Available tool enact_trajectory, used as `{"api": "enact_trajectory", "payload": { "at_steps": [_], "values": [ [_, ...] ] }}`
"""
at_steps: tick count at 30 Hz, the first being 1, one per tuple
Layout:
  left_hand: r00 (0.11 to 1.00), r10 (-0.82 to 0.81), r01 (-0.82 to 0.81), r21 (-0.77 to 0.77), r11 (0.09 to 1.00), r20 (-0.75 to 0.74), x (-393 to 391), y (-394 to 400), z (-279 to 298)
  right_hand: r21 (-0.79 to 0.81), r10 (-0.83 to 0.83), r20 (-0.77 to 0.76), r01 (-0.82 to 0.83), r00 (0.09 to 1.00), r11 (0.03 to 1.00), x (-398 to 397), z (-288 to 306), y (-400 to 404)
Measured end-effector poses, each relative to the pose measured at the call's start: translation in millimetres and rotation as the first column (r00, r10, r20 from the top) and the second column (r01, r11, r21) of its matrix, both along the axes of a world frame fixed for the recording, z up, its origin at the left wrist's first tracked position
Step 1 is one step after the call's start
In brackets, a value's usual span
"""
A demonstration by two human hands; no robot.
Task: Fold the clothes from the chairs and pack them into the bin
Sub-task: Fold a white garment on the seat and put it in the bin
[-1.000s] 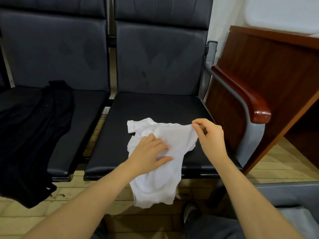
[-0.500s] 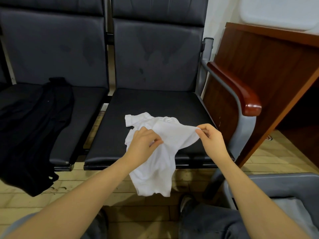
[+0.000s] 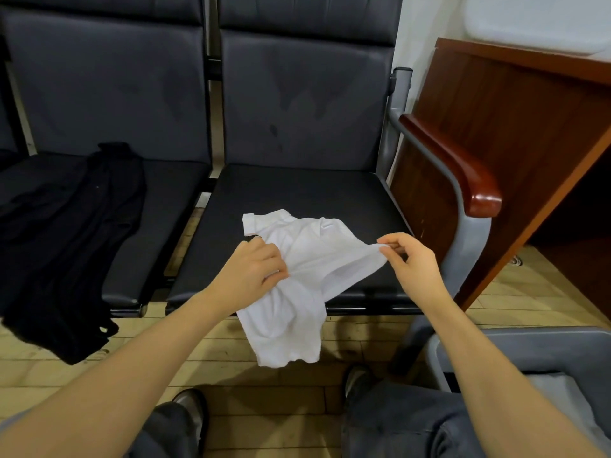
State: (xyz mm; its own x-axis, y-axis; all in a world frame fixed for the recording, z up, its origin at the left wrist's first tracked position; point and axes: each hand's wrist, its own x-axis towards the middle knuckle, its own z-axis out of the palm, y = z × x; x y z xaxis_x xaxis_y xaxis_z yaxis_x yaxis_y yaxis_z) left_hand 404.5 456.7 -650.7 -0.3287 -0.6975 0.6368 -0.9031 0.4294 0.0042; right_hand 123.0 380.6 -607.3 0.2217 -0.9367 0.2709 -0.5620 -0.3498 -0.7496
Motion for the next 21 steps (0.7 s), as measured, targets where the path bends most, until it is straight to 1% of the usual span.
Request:
{"api": "enact_trajectory", "payload": {
  "at_steps": [2, 4, 8, 10, 13, 15, 17, 19, 21],
  "values": [
    [0.996, -0.057, 0.054, 0.036, 0.998, 0.064, -0.5, 0.9, -5.3, -0.039, -0.012, -0.019, 0.011, 1.0, 0.999, -0.1, 1.8, 4.5],
    [0.994, -0.074, 0.065, 0.104, 0.992, 0.078, -4.2, 2.6, -11.8, -0.067, -0.001, -0.012, 0.0, 1.0, 0.998, -0.5, 2.7, 8.7],
    [0.999, -0.034, 0.035, 0.177, 0.984, -0.007, -18.3, 6.2, -18.6, -0.096, 0.061, -0.084, -0.069, 0.995, 0.993, -6.2, -0.8, 11.3],
    [1.0, 0.004, -0.004, 0.158, 0.987, -0.001, -24.7, 6.2, -18.8, -0.072, 0.094, -0.14, -0.105, 0.986, 0.992, -8.7, -3.8, 11.5],
    [0.995, 0.049, -0.061, 0.137, 0.989, 0.087, -30.7, 3.9, -21.3, -0.014, 0.136, -0.262, -0.145, 0.955, 0.989, -14.5, -11.2, 9.7],
    [0.987, 0.086, -0.105, 0.142, 0.984, 0.132, -31.9, 2.0, -23.6, 0.039, 0.181, -0.317, -0.178, 0.931, 0.983, -19.0, -17.3, 8.3],
    [0.99, 0.107, -0.12, 0.163, 0.979, 0.087, -30.8, 0.3, -26.8, 0.08, 0.217, -0.353, -0.201, 0.91, 0.976, -21.0, -24.7, 6.7],
    [0.996, 0.091, -0.089, 0.189, 0.978, -0.006, -28.6, -1.1, -30.4, 0.098, 0.239, -0.395, -0.218, 0.887, 0.971, -21.1, -32.6, 5.1],
    [0.995, 0.066, -0.049, 0.214, 0.976, -0.072, -26.1, -2.3, -32.6, 0.068, 0.22, -0.449, -0.213, 0.866, 0.975, -20.3, -39.0, 3.2]
  ]
}}
